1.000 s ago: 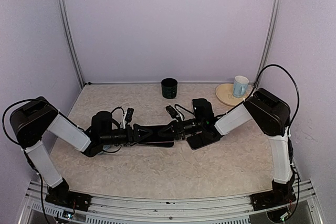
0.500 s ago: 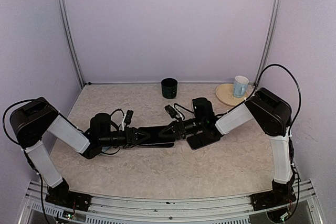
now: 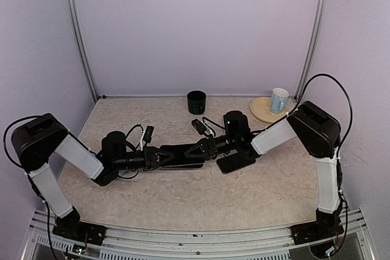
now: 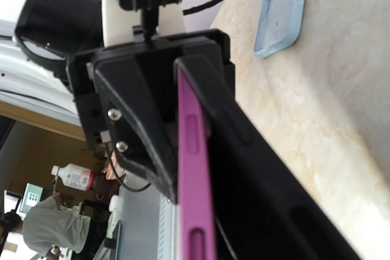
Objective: Put the phone into the phone case
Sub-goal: Install the phone on the phone case.
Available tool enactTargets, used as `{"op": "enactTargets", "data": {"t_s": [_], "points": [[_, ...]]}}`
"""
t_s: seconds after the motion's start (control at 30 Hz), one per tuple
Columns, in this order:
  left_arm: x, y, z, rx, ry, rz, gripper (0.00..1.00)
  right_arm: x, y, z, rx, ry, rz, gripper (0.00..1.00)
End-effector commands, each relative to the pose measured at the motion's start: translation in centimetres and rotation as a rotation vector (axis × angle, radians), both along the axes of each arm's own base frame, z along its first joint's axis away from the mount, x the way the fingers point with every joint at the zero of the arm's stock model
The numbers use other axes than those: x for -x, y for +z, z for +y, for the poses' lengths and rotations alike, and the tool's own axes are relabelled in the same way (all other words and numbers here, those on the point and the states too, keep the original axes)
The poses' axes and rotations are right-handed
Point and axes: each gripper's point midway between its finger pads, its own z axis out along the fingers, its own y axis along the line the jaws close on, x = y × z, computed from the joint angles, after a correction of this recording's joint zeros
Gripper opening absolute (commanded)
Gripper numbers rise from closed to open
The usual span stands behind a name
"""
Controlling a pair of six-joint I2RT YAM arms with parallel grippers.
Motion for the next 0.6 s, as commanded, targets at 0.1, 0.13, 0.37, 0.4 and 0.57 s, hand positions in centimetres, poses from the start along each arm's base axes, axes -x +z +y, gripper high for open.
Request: {"op": "enactTargets", "data": {"t_s": [0.1, 0.13, 0.37, 0.4, 0.57], "points": [[2.41, 5.73, -1.98, 0.158, -0.142, -0.188, 0.06, 0.10, 0.27, 0.88, 0.019, -0.044, 0.001, 0.00], [2.42, 5.78, -1.99, 0.161, -0.143, -0.189, 0.05, 0.13, 0.24, 0.87, 0.019, -0.044, 0.001, 0.01], [2.61, 5.96, -1.97, 0.174, -0.147, -0.187, 0.00, 0.07, 0.29, 0.91, 0.020, -0.042, 0.001, 0.04], [2.65, 6.00, -1.96, 0.175, -0.148, -0.190, 0.00, 0.06, 0.28, 0.88, 0.020, -0.041, 0.003, 0.05], [2.80, 6.11, -1.72, 0.185, -0.148, -0.198, 0.00, 0.13, 0.38, 0.86, 0.018, -0.034, 0.010, 0.15]]}}
